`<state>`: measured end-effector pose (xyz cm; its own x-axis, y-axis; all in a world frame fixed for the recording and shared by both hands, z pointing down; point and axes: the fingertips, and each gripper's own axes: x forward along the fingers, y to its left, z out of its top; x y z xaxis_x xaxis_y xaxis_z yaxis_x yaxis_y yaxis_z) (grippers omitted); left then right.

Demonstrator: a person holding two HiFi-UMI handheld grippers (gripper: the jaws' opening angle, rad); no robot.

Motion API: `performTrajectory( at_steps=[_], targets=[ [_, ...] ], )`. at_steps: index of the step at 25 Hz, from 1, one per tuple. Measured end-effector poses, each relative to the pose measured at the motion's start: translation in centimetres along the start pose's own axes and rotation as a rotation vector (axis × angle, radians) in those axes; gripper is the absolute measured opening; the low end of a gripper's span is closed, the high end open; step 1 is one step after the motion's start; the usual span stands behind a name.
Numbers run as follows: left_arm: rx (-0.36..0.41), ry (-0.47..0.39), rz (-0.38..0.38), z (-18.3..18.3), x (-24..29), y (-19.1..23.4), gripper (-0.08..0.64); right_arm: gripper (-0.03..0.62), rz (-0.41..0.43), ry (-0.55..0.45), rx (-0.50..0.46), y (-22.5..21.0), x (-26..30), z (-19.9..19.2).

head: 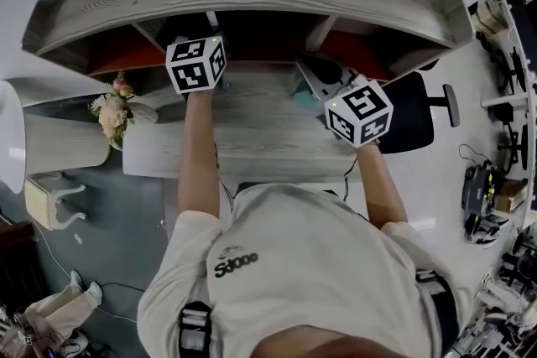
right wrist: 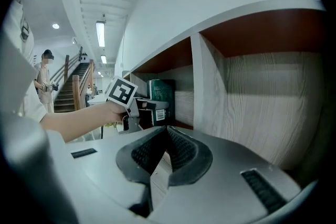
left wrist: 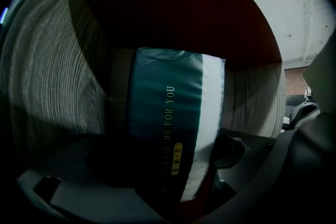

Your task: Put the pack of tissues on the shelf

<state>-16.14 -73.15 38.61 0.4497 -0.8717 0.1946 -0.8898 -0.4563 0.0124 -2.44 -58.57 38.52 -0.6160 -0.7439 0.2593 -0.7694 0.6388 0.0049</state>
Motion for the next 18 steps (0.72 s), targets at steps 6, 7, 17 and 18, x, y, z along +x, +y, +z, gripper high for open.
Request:
performTrajectory(
  at_steps=[6,7,17,18],
  targets=[
    [0.009,0.019,0.066,-0.4,-2.1,-0.4,0.39,0.006,0.036,-0.027,-0.019,0.3,-2.4,0.1],
    [0.012,0.014,0.078,-0.4,-2.6,-0.5,0.392,0.006,0.051,-0.034,-0.018,0.5,-2.8,0.1],
    [0.004,-0.003,0.152,-0.3,-8.1,-2.2,0.431,0.006,0.099,-0.062,-0.031,1.5,-7.9,-0.2],
    [-0.003,-0.001,0.162,-0.7,-9.0,-2.6,0.431,0.006,0.098,-0.067,-0.037,1.5,-8.5,-0.2]
  ],
)
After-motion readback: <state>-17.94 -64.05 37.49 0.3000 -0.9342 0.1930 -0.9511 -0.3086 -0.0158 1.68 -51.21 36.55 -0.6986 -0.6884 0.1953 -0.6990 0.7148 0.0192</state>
